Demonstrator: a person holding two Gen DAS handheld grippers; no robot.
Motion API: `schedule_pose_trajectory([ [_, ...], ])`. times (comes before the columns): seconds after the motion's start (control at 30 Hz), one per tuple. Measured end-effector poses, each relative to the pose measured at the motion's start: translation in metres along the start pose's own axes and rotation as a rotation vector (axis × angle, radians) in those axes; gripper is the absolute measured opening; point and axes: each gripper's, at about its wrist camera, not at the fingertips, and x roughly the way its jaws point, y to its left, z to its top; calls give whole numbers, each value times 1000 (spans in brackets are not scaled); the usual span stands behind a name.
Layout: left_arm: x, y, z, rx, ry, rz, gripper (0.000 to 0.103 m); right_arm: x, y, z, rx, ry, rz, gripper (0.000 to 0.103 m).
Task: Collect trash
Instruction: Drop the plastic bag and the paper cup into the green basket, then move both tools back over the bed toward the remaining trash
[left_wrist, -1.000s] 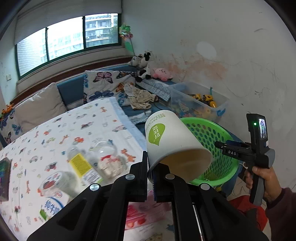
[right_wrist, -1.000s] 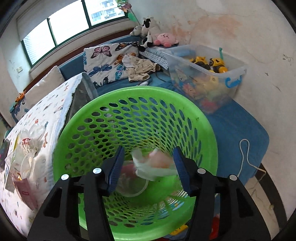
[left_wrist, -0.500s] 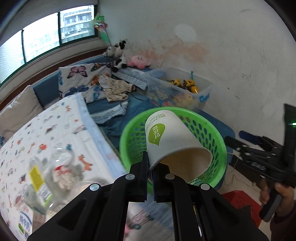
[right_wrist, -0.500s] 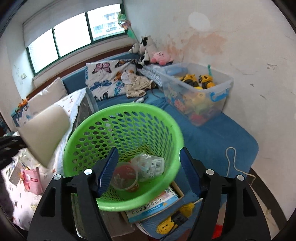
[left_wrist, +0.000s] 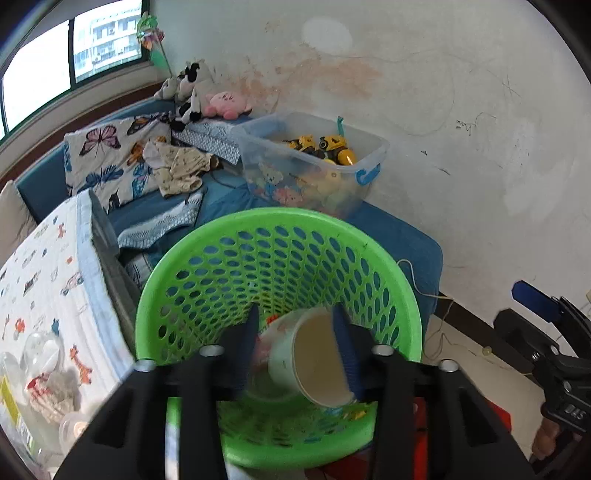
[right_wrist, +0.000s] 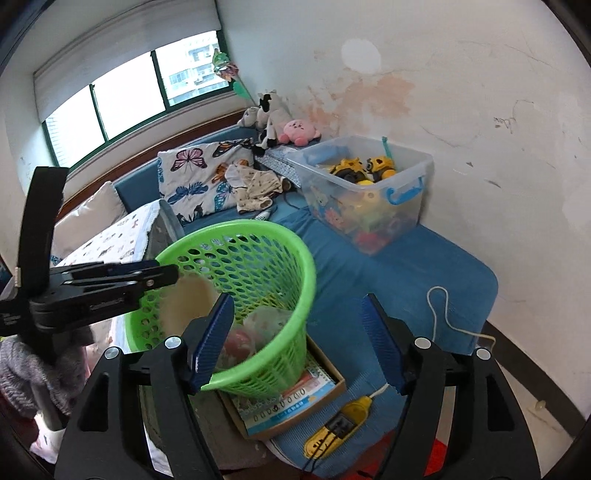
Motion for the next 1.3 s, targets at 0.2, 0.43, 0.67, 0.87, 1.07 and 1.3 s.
schedule_pose_trajectory([
  [0.2, -15, 3, -11, -20, -18, -56, 41, -1, 2, -6, 2, 9, 14, 72],
  [0.43, -55, 34, -29, -92, -69, -24, 41, 0, 18, -7, -15, 13, 44, 72],
  [0.67, -86, 61, -53, -144, -90, 29, 41, -2, 37, -6, -44, 19, 82, 72],
  [0.87, -112, 86, -80, -195, -97, 88, 41, -2, 68, -15, -98, 43, 133, 72],
  [1.07, -142, 123, -115, -283, -108, 144, 41, 1, 105, -25, -155, 74, 202, 72],
  [1.3, -169, 162, -158, -373, -107, 213, 41, 4, 154, -39, -231, 118, 304, 75],
])
